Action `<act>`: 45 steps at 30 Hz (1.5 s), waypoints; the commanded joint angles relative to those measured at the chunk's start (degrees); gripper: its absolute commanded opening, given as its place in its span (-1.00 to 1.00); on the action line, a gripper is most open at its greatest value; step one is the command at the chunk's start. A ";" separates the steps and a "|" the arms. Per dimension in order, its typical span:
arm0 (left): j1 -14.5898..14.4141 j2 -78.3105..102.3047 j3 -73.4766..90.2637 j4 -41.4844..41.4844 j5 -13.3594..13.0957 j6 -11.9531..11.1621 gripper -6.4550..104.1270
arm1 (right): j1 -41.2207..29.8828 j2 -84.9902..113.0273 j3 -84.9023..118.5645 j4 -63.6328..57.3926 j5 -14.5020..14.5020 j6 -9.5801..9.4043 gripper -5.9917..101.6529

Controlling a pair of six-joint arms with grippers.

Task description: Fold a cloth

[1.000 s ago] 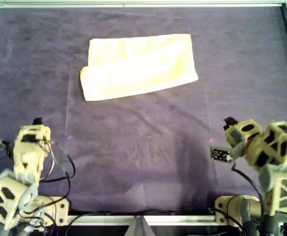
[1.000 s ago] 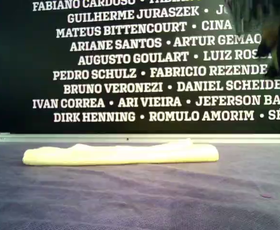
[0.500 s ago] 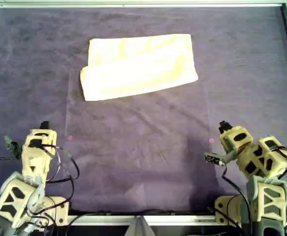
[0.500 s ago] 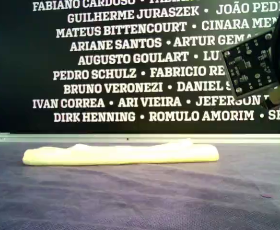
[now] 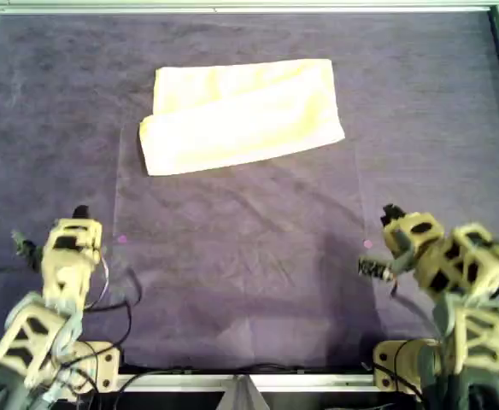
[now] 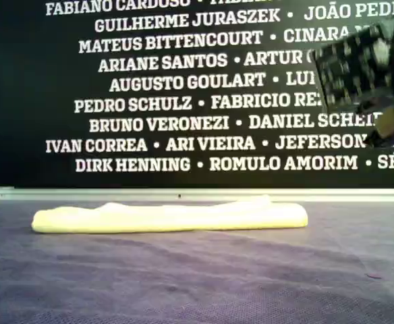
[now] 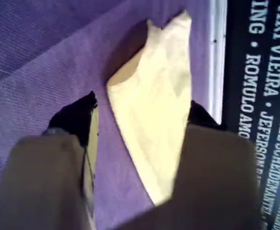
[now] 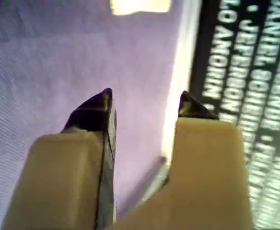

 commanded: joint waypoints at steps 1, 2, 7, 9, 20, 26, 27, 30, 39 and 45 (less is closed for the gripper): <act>-1.32 -17.75 -15.03 -2.37 -0.26 -0.44 0.32 | 0.35 -18.72 -15.73 -2.72 -0.53 1.32 0.12; -1.32 -23.03 -18.90 -2.37 -0.26 -0.44 0.32 | 0.88 -24.52 -19.60 -2.72 -0.53 1.32 0.12; -1.49 -45.09 -36.04 -2.29 -0.26 -0.53 0.36 | 6.86 -47.20 -35.24 -2.72 0.35 1.41 0.12; -1.49 -52.21 -41.66 -2.20 -0.26 -0.53 0.44 | 9.67 -53.79 -40.96 -2.37 0.53 1.49 0.12; -1.49 -71.54 -58.97 -2.02 -0.26 -3.34 0.65 | 18.54 -77.17 -67.41 -1.58 15.82 7.12 0.12; -4.39 -71.81 -60.56 -1.93 -0.26 -8.70 0.64 | 22.68 -84.20 -74.18 -1.58 18.98 7.21 0.12; -5.10 -71.81 -60.56 -1.93 -0.18 -8.70 0.64 | 22.68 -84.90 -75.23 -1.58 18.98 7.38 0.12; -6.24 -72.60 -60.56 -1.85 -0.18 -8.79 0.64 | 22.68 -87.28 -78.22 -1.58 19.07 7.47 0.12; -3.52 -75.32 -60.56 -1.58 16.70 -17.93 0.64 | 22.32 -93.08 -85.17 1.14 19.16 7.38 0.12; -0.79 -76.11 -60.47 -1.67 18.81 -17.75 0.65 | 21.97 -97.47 -92.55 6.06 19.25 7.21 0.12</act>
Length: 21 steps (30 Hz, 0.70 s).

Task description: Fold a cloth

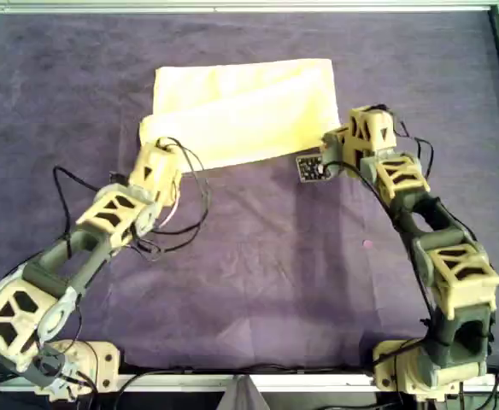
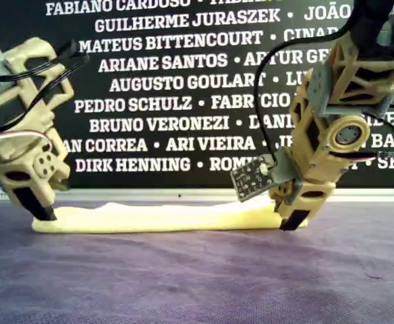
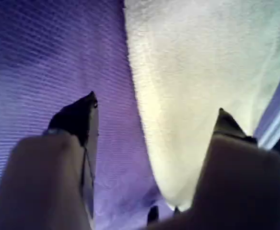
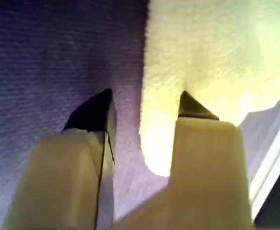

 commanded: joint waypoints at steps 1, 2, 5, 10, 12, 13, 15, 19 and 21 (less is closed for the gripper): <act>2.64 0.44 -3.52 -1.05 0.70 -0.35 0.65 | -0.26 -0.35 -8.35 3.69 0.35 -0.26 0.12; 3.34 -0.18 -3.69 -1.14 0.70 -0.35 0.65 | -0.26 -1.23 -10.11 4.83 1.05 -0.26 0.12; 5.01 -2.29 -4.83 -1.41 0.70 -0.26 0.65 | 0.35 -4.31 -15.21 7.65 4.57 -0.62 0.12; 5.10 -8.26 -10.46 -1.32 0.70 -0.26 0.65 | 0.53 -8.00 -21.88 10.72 5.98 -0.70 0.12; 5.10 -10.28 -13.36 -1.32 0.70 -0.26 0.64 | 0.62 -8.53 -23.29 11.60 5.89 -0.70 0.12; 5.10 -11.25 -14.94 -1.32 0.70 -0.26 0.64 | 0.62 -8.61 -23.73 11.78 5.89 -0.70 0.12; 5.10 -13.10 -18.11 -1.23 0.70 -0.18 0.64 | 0.62 -8.70 -23.99 11.78 6.06 -0.70 0.12; 5.10 -16.17 -22.24 -1.14 0.70 -0.18 0.64 | 0.62 -8.70 -23.99 11.78 6.50 -0.70 0.11; 5.10 -17.31 -23.55 -1.14 0.70 -0.18 0.64 | 0.62 -8.70 -23.99 11.78 6.42 -0.70 0.09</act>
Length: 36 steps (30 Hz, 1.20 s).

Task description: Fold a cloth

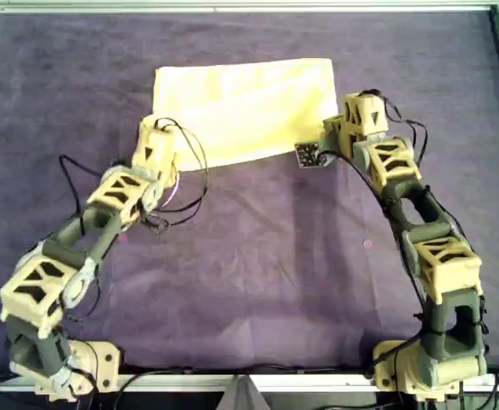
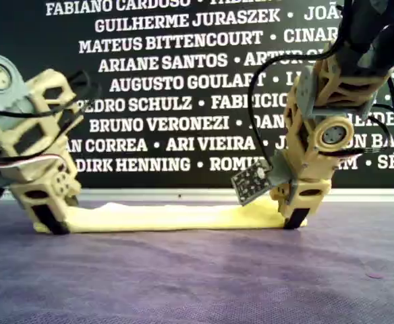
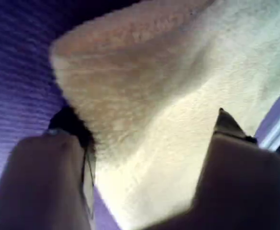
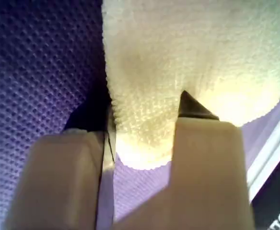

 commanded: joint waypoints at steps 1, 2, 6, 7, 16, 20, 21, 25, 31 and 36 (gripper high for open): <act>1.23 0.35 -5.71 -0.97 0.09 -0.09 0.64 | -0.09 1.67 -3.96 1.14 0.09 -0.18 0.09; 1.23 -0.09 -6.15 -0.97 0.09 -0.09 0.64 | -0.09 1.67 -3.96 0.88 0.00 -0.18 0.09; 1.23 -0.97 -6.50 -1.05 0.09 -0.09 0.64 | -0.09 1.67 -3.96 0.35 -0.26 -0.18 0.09; 1.23 -0.97 -6.50 -1.05 0.09 -0.09 0.64 | -0.09 1.67 -3.96 0.26 -0.35 -0.18 0.08; 1.23 0.09 -5.98 -0.79 0.09 -0.09 0.43 | -0.09 0.62 -4.22 -0.18 -0.53 0.70 -0.45; 1.23 0.09 -6.42 -0.97 0.09 -0.09 -0.17 | -0.62 0.44 -6.24 -0.18 -0.53 0.70 -0.80; 1.32 0.09 -6.59 -1.23 0.09 -0.09 -0.36 | -0.88 0.44 -6.42 -0.18 -0.53 0.70 -0.87; 2.64 0.18 -8.96 -1.49 0.79 -0.09 -0.99 | -1.14 0.62 -6.42 -0.09 -0.53 0.70 -0.92; 3.34 0.44 -8.44 -1.05 0.09 0.00 -0.84 | -1.14 2.20 -5.27 1.05 -0.53 0.70 -0.91; 2.55 3.43 -7.65 -0.53 0.09 7.03 -0.88 | -1.23 5.80 -2.46 2.55 -0.09 0.79 -0.91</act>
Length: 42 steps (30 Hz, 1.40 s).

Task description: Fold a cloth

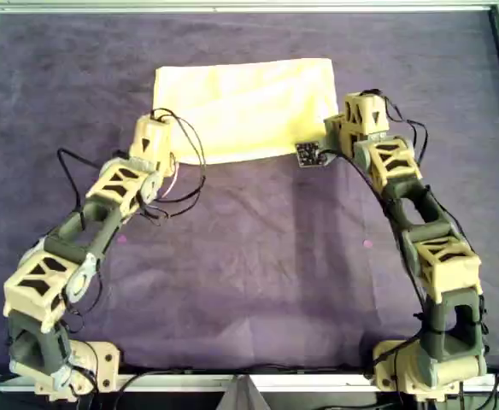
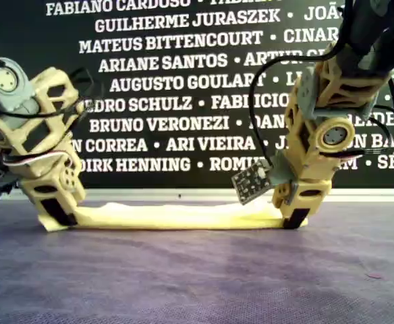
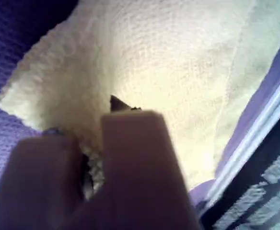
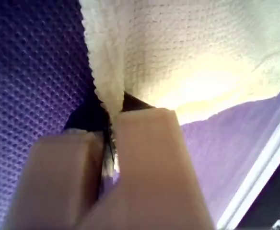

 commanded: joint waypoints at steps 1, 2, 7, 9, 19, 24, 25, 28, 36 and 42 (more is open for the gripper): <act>1.05 6.15 -1.85 -0.18 -0.35 5.71 -0.88 | -0.88 8.17 -0.26 3.43 -0.09 0.26 -0.91; 1.05 6.86 -1.05 -0.18 -0.35 7.65 -0.88 | -0.79 10.11 1.05 4.66 -0.18 0.26 -0.91; 0.97 12.22 5.63 -0.18 0.35 10.55 -0.88 | -0.79 18.90 11.25 6.94 -0.18 0.26 -0.91; 0.97 15.38 9.49 -0.18 0.44 10.28 -0.88 | -0.79 22.94 16.26 6.94 -0.18 0.26 -0.91; 0.97 31.11 26.63 -0.26 0.62 10.11 -0.87 | 0.00 42.10 38.58 5.98 -0.18 0.26 -0.91; 0.62 34.54 33.31 -0.26 0.70 10.11 -0.87 | 0.18 48.60 49.75 1.76 -0.18 0.26 -0.91; 0.26 34.72 34.54 -0.26 0.70 10.11 -0.87 | 0.18 49.57 51.77 0.53 -0.18 0.26 -0.91; -1.41 34.72 38.06 -0.26 0.70 10.02 -0.87 | 0.26 51.33 57.66 -3.25 -0.18 0.26 -0.91; -4.57 34.89 41.40 -0.26 0.70 9.93 -0.87 | 0.35 51.86 66.36 -8.35 -0.26 0.00 -0.91; -4.57 36.83 43.15 -0.26 0.70 9.93 -0.86 | 0.26 51.94 66.45 -9.40 -0.26 0.26 -0.89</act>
